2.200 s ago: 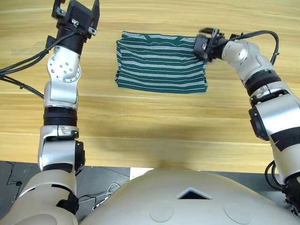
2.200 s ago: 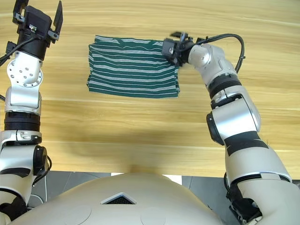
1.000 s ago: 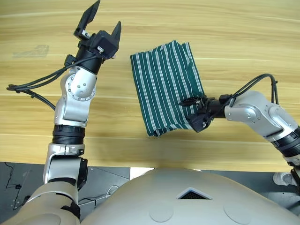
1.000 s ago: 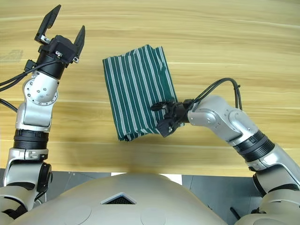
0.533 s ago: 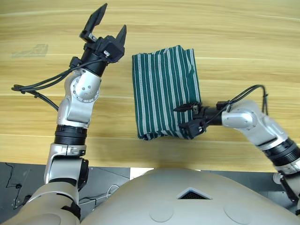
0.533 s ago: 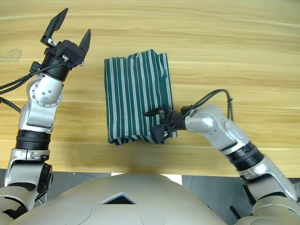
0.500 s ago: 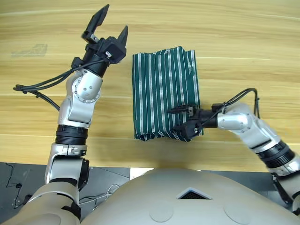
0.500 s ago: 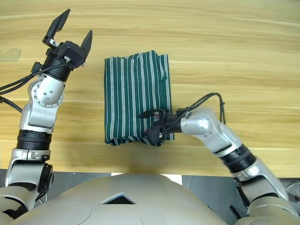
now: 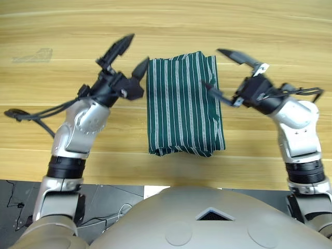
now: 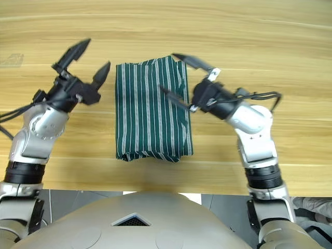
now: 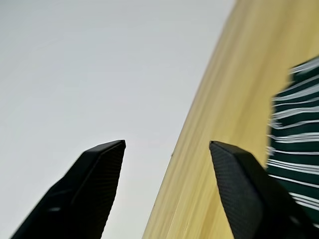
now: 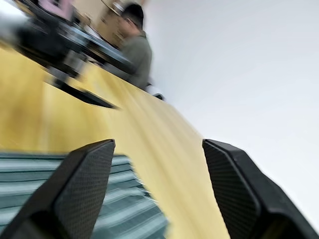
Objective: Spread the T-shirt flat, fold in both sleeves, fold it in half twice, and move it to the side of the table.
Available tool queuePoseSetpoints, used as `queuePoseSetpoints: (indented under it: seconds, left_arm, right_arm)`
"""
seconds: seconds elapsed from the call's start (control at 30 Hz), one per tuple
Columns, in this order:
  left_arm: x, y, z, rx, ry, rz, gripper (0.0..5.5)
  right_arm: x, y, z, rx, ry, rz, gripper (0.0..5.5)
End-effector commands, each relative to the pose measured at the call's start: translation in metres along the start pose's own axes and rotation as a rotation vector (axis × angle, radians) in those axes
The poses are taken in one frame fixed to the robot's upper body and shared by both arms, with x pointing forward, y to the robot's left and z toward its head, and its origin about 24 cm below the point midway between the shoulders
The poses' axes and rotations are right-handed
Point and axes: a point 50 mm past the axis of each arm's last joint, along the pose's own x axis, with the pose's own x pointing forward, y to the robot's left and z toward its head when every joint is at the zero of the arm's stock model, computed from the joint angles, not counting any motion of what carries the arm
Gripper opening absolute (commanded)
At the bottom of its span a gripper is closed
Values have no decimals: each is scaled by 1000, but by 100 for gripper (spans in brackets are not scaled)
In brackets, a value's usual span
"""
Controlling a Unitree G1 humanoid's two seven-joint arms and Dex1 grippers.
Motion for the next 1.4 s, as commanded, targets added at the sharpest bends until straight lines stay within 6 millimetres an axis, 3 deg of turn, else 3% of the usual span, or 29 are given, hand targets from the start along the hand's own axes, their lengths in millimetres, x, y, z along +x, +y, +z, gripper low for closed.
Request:
queuePoseSetpoints:
  seconds: [0.03, 0.23, 0.33, 0.47, 0.7, 0.8, 1.4]
  left_arm:
    - [-35, -16, 17, 275, -100, -211, 313]
    - [-81, -23, 20, 439, -208, -409, 313]
    - [-95, -20, 18, 473, -206, -442, 313]
    - [-101, -30, 17, 464, -244, -499, 313]
    - [-102, -64, 31, 320, -296, -595, 313]
    - [-98, -74, 30, 247, -266, -642, 313]
    - [-74, -88, 32, 157, -322, -709, 313]
  right_arm:
    - [-41, -6, -16, -344, 98, 104, 326]
    - [-83, 11, -25, -668, 67, 487, 326]
    - [-96, 11, -38, -680, 97, 595, 326]
    - [-98, 22, -50, -636, 98, 656, 326]
    - [-83, 51, -60, -535, 56, 726, 326]
    - [-87, 62, -65, -476, 79, 764, 326]
    - [-57, 81, -56, -344, 9, 784, 326]
